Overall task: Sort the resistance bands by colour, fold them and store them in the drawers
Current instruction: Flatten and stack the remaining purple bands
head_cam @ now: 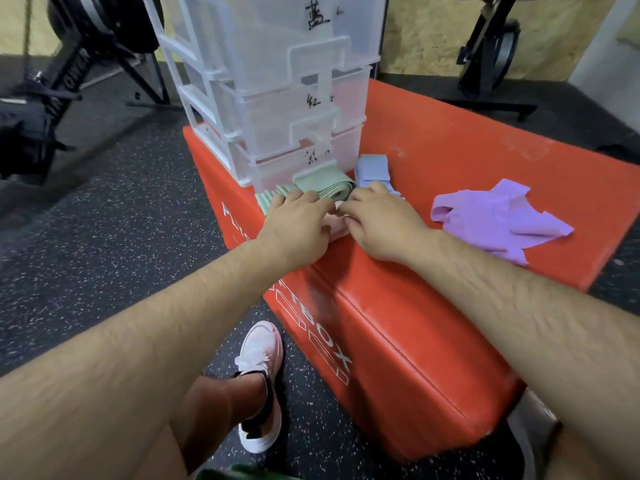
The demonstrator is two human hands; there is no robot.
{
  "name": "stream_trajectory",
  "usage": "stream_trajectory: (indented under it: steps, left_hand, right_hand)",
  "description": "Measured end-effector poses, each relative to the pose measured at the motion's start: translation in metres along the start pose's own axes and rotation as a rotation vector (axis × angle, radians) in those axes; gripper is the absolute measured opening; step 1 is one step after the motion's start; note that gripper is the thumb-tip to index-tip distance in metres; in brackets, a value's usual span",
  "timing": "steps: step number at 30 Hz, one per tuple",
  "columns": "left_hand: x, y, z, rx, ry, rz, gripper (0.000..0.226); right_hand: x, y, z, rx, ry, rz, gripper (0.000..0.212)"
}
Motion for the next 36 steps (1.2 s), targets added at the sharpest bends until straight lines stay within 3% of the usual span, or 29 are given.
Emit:
stream_trajectory:
  steps: [5, 11, 15, 19, 23, 25, 30, 36]
  left_hand:
    - [-0.032, 0.011, -0.008, -0.062, -0.083, 0.089, 0.037]
    - [-0.099, 0.041, -0.011, 0.035, -0.203, 0.190, 0.043]
    - [-0.145, 0.062, -0.001, 0.140, -0.324, 0.229, 0.042]
    - [-0.176, 0.078, 0.019, 0.321, -0.204, 0.236, 0.051]
    - [-0.184, 0.088, 0.042, 0.471, -0.161, 0.194, 0.067]
    - [-0.186, 0.093, 0.049, 0.508, -0.156, 0.202, 0.063]
    - [-0.189, 0.109, 0.058, 0.366, -0.235, 0.254, 0.025]
    - [-0.192, 0.129, 0.047, 0.073, -0.457, 0.161, 0.012]
  right_hand:
    - [-0.023, -0.032, -0.024, -0.077, 0.008, 0.071, 0.029]
    - [-0.083, -0.075, -0.060, -0.054, 0.032, 0.185, 0.030]
    - [-0.129, -0.106, -0.072, 0.077, 0.079, 0.321, 0.037]
    - [-0.159, -0.131, -0.077, 0.200, 0.103, 0.420, 0.040]
    - [-0.173, -0.139, -0.067, 0.252, 0.070, 0.414, 0.027]
    - [-0.172, -0.136, -0.063, 0.279, 0.036, 0.385, 0.026]
    - [-0.172, -0.123, -0.058, 0.254, 0.008, 0.372, 0.022]
    - [-0.194, -0.111, -0.063, -0.045, 0.274, 0.583, 0.026]
Point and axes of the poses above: each hand's wrist, its own y-axis towards the middle knuckle, its own z-axis out of the palm, x = y × z, the point moved 3 cm from there along y, towards the middle knuckle, and after that the axes turned 2 degrees about -x, right-handed, at the moved point
